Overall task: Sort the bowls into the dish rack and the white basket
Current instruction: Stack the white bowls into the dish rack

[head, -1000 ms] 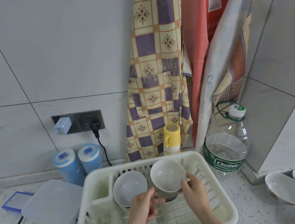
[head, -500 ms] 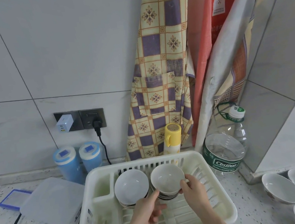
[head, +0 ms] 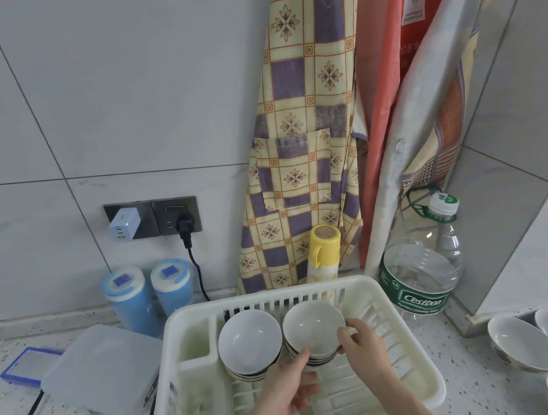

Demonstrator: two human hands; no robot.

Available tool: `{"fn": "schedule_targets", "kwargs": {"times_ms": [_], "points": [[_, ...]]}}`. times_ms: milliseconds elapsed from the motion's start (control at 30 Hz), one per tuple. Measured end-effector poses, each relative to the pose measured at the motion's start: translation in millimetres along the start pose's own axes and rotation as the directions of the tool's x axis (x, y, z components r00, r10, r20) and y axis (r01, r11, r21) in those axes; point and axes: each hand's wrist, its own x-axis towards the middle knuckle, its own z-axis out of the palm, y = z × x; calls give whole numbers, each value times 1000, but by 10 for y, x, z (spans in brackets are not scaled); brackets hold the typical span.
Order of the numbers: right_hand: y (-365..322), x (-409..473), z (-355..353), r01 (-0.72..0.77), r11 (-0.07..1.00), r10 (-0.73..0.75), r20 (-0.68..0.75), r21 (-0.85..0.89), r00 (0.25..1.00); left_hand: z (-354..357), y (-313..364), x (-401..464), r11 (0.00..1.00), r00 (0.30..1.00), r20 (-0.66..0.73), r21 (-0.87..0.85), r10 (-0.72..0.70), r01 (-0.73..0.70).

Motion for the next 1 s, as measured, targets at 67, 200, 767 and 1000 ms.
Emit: {"fn": "schedule_targets", "kwargs": {"times_ms": [67,200,767,1000], "points": [[6,-3,-3,-16,1000,17,13,-10,1000,1,-16,2,1000,1000,13,-10,1,-1],[8,-3,-1,-47,999,48,36,-15,998,6,-24,-7,1000,1000,20,-15,8,-8],[-136,-52,-55,-275,960,261,202,46,944,22,21,-101,999,995,94,-48,-18,22],[-283,-391,-314,15,938,-24,-22,-346,999,-197,81,-292,940,977,184,-301,-108,161]]}}
